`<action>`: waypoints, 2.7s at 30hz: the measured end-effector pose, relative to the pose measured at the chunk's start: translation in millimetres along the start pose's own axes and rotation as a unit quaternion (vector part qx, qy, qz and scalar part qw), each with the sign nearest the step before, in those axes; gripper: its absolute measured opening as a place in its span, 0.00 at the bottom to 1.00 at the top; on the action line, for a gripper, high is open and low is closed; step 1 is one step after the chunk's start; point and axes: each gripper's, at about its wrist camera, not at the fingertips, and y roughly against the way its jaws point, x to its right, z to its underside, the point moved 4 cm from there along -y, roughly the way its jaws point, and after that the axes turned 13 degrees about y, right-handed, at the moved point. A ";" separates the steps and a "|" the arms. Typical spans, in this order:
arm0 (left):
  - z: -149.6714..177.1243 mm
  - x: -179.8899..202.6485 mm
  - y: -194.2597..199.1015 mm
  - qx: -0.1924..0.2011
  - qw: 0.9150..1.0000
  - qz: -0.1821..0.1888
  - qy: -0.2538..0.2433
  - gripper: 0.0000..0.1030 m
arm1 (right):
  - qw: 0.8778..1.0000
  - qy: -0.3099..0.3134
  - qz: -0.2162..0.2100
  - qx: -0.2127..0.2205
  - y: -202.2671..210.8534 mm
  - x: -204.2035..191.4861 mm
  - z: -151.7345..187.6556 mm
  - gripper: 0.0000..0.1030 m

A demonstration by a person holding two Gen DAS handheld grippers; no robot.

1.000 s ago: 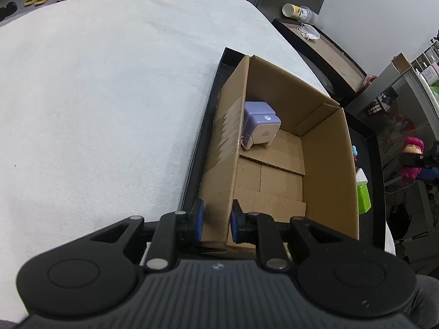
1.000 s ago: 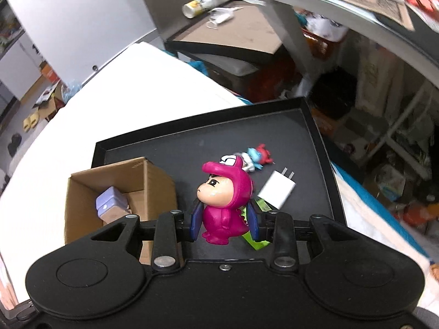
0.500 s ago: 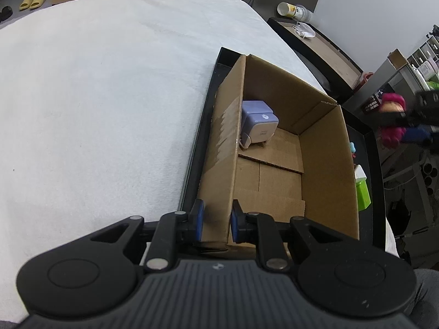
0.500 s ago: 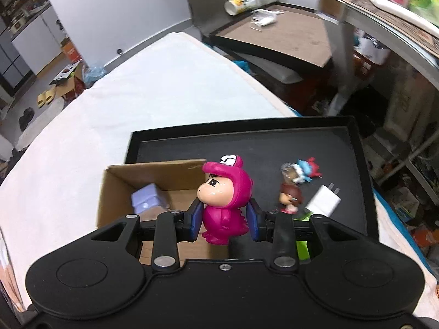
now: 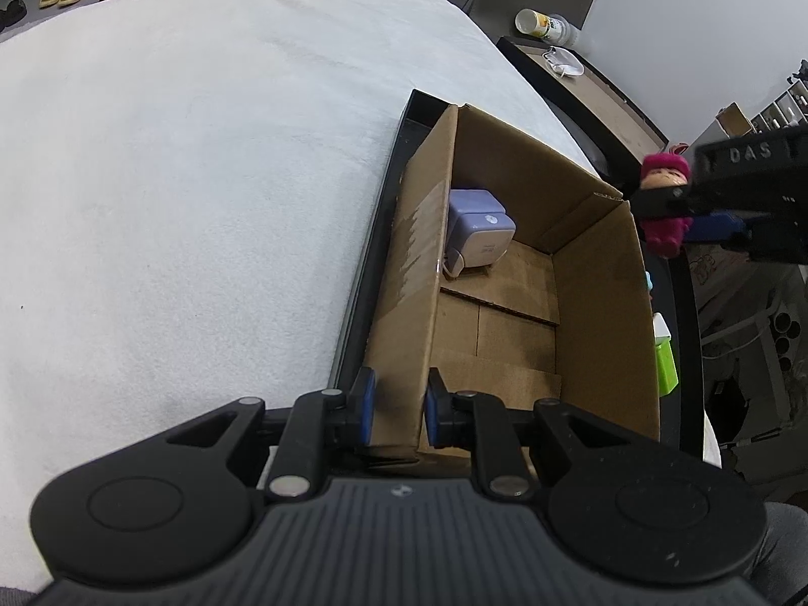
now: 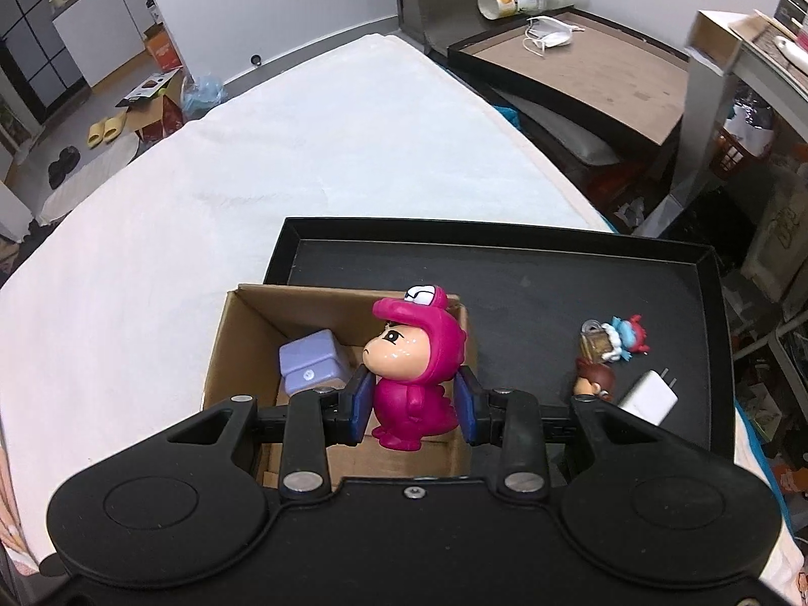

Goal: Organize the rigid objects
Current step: 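Carry the magenta bear into the box and release it with the right tool, then grasp the green cup-shaped container with the right tool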

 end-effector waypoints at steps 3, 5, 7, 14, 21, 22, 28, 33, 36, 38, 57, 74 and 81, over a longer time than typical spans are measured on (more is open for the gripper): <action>0.2 0.1 -0.2 -0.001 1.000 0.000 -0.001 0.18 | 1.000 0.010 0.001 0.007 -1.5 -3.6 -4.1 0.44; -0.2 0.0 0.3 0.000 1.000 0.001 -0.003 0.18 | 1.000 0.013 0.007 0.017 1.7 -2.4 -5.5 0.53; -0.1 0.9 0.4 0.001 1.000 0.000 -0.006 0.18 | 1.000 0.011 0.010 0.016 4.1 1.5 -5.9 0.53; 0.3 0.9 1.1 0.003 1.000 -0.001 -0.002 0.18 | 0.999 -0.021 0.026 0.004 7.5 31.1 10.5 0.63; 0.1 2.0 1.1 0.004 1.000 -0.004 -0.006 0.18 | 0.998 -0.056 0.041 -0.009 15.5 65.8 39.2 0.63; 0.4 2.1 1.3 0.004 1.000 -0.005 -0.006 0.18 | 0.997 -0.059 0.044 -0.011 16.5 70.5 42.5 0.63; 0.6 3.6 1.3 0.004 1.000 -0.008 -0.008 0.18 | 0.994 -0.086 0.058 -0.022 18.6 103.0 61.4 0.65; 1.1 4.8 1.0 0.005 1.000 -0.013 -0.009 0.18 | 0.992 -0.104 0.058 -0.028 16.0 122.0 74.1 0.65; 1.9 6.4 1.2 0.006 1.000 -0.017 -0.012 0.18 | 0.992 -0.114 0.053 -0.033 11.3 129.0 81.0 0.65; 1.8 6.4 0.8 0.006 1.000 -0.018 -0.010 0.18 | 0.991 -0.121 0.047 -0.036 6.8 132.5 84.4 0.65; 3.2 12.3 0.4 0.012 0.999 -0.036 -0.014 0.17 | 0.993 -0.101 -0.035 -0.056 -53.6 150.6 106.5 0.56; 4.6 15.4 -0.8 0.016 0.999 -0.045 -0.017 0.17 | 0.980 -0.157 -0.078 -0.097 -81.1 143.6 127.8 0.46; 4.7 15.3 -0.8 0.016 0.999 -0.041 -0.016 0.17 | 0.982 -0.156 -0.050 -0.095 -63.9 144.5 127.8 0.45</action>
